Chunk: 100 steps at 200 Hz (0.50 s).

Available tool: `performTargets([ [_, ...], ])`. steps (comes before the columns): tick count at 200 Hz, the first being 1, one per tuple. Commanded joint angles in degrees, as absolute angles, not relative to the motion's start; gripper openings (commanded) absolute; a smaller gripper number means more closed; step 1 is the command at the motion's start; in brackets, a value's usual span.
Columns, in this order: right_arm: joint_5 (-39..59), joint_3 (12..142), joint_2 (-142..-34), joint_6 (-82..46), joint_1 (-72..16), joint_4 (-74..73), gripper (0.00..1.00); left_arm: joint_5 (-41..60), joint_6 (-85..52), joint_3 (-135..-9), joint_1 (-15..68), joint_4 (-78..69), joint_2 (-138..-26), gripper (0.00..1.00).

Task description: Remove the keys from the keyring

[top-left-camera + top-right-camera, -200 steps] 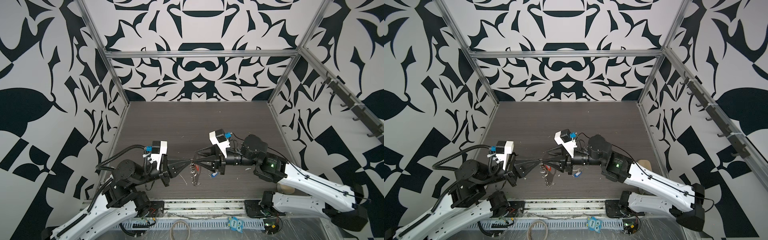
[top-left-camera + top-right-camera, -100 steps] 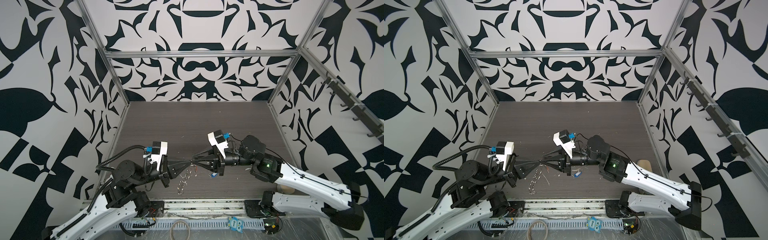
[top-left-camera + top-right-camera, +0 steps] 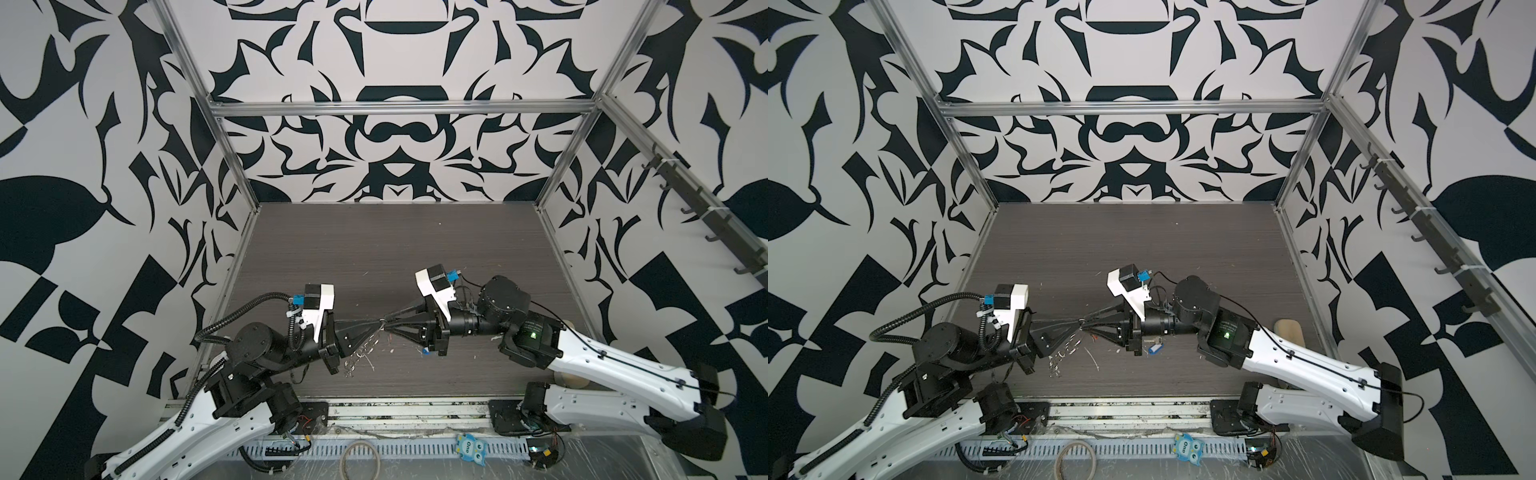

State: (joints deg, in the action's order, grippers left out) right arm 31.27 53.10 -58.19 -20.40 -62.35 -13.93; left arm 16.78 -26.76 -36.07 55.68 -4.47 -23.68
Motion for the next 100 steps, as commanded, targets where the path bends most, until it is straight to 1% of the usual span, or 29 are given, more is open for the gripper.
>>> performTargets([
  [1, 30.9, 52.2, -56.8, -21.0, -63.0, -15.1, 0.21, 15.5, -26.7, -36.2, 55.7, -7.9, -22.6, 0.00],
  [9, 29.8, 51.9, -56.0, -20.6, -63.0, -14.8, 0.25, 15.6, -26.7, -36.2, 55.7, -7.8, -22.6, 0.00],
  [19, 28.0, 51.9, -54.9, -20.1, -62.9, -14.2, 0.33, 15.6, -26.7, -36.3, 55.7, -7.6, -22.6, 0.00],
  [27, 26.7, 52.3, -54.0, -19.5, -63.0, -13.2, 0.37, 15.6, -26.7, -36.2, 55.7, -7.6, -22.6, 0.00],
  [62, 24.5, 53.7, -51.9, -18.3, -62.9, -10.2, 0.42, 15.9, -26.8, -36.4, 55.7, -7.6, -22.8, 0.00],
  [87, 26.0, 54.7, -53.5, -18.1, -63.0, -8.6, 0.41, 16.1, -26.9, -36.3, 55.7, -7.9, -22.9, 0.00],
  [100, 27.4, 55.3, -54.7, -18.0, -63.0, -8.2, 0.45, 16.3, -26.9, -36.5, 55.7, -8.1, -23.2, 0.00],
])
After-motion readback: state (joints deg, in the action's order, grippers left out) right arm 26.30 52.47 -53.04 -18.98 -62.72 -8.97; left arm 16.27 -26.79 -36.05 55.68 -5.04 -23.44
